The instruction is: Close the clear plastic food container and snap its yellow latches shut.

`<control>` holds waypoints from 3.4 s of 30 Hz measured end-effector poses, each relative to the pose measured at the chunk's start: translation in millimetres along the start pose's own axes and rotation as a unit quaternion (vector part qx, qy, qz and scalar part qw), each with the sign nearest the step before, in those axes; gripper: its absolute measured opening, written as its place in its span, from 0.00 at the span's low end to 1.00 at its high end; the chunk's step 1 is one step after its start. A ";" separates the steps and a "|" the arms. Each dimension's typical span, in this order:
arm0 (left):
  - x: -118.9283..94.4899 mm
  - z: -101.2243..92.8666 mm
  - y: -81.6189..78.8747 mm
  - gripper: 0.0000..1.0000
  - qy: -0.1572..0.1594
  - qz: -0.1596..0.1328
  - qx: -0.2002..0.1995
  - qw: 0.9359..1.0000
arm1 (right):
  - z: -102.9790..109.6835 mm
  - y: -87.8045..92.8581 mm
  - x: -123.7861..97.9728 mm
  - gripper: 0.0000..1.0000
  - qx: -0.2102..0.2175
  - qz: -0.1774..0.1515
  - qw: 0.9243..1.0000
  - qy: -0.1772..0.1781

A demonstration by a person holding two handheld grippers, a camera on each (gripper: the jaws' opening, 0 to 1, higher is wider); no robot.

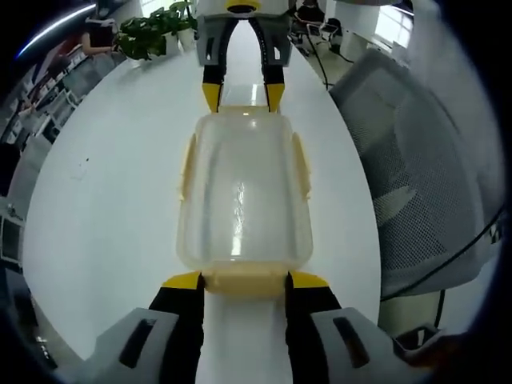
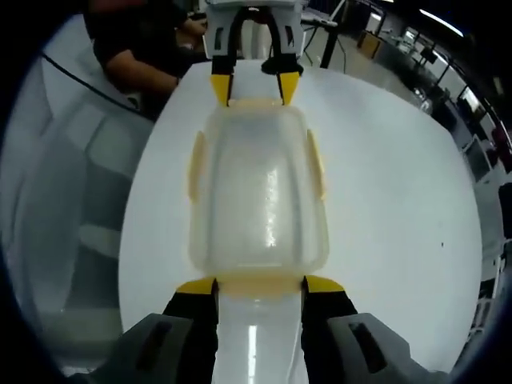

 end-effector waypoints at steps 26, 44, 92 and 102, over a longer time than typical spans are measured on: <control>-7.2 1.8 -36.6 0.39 -0.006 -0.003 0.019 1.000 | 6.9 21.7 -27.8 0.39 0.008 0.001 1.000 0.015; 6.5 3.8 -65.8 0.39 -0.002 -0.002 0.031 1.000 | 10.4 49.9 -37.5 0.39 0.020 0.007 1.000 0.021; 45.5 11.5 -148.3 0.38 0.015 -0.013 0.062 0.998 | 20.4 132.9 -73.3 0.39 0.057 0.022 0.997 0.036; 53.0 12.1 -159.8 0.38 0.018 -0.019 0.062 0.998 | 22.8 147.5 -79.2 0.39 0.057 0.026 0.997 0.033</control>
Point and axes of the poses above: the point that each gripper's makers call its tool centre point, and the gripper's own axes: x roughly forward along the fingers, z roughly to its left, y roughly out of its underside, the point moved 8 cm from there along -x, roughly backward along the fingers, and after that the axes turned 3 degrees about -y, right-handed, at the moved point
